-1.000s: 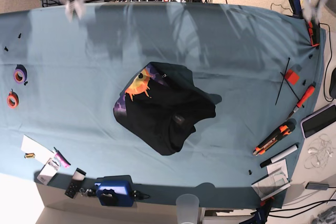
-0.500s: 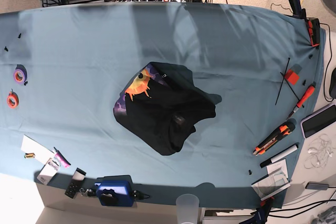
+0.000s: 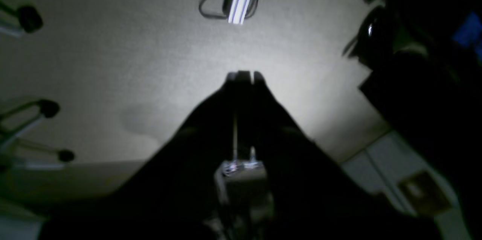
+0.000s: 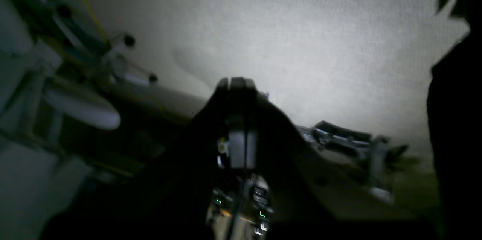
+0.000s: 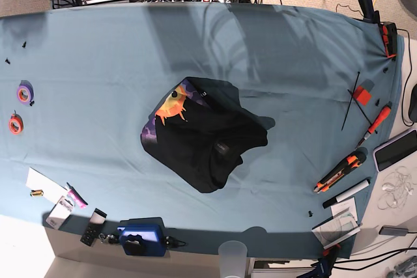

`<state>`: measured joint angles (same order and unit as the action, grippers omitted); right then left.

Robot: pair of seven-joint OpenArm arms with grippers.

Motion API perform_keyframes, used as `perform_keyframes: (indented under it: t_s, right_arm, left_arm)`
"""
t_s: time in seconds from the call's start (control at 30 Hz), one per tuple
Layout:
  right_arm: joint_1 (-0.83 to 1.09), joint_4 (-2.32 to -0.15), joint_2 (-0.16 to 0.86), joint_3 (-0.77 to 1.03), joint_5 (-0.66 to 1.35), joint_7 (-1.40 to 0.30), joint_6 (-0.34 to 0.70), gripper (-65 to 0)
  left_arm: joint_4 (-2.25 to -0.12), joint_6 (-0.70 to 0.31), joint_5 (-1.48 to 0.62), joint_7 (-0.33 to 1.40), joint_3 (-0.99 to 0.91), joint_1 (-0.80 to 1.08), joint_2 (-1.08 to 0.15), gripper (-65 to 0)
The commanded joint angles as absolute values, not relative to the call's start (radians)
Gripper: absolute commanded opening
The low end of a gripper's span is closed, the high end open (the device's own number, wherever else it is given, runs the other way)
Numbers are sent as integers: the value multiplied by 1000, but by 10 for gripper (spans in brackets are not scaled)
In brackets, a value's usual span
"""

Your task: Layout the t-shirt on the table in an organized manner, then fold the t-shirt properly

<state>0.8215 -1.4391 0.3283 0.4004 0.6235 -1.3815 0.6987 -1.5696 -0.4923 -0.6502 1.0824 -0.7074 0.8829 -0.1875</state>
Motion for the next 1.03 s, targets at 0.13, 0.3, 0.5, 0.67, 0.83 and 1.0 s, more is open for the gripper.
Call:
perform_keyframes:
  t_s: [0.13,0.3,0.5,0.67,0.83,1.0]
  right_arm:
    - [717,-1252,410,171,471,-1298,698,-650]
    - [573,-1085,415,-44,353,-1240,698,-650]
    - [462,-957,415,-272,118,-1021,674,-650]
    - [381,-876,410,-435,-54,-752,644,-650]
    - [300,-818,407,-577,-150,-595,638,-650]
    - [265,-716,408,-683,-388,-443,424,-650]
  left_arm:
    - [-1359,-495,-430,873,-592,807,-194,-650]
    - [-1155,-432,-243,705,-406,690,-194,-650]
    - [-946,-262,-53,504,-218,587,-194,-650]
    - [-764,-151,11,202,-163,540,-168,-650]
    - [-602,-131,56,51,-164,474,-133,-650]
    - [-580,-131,56,54,-164,441,-111,-650]
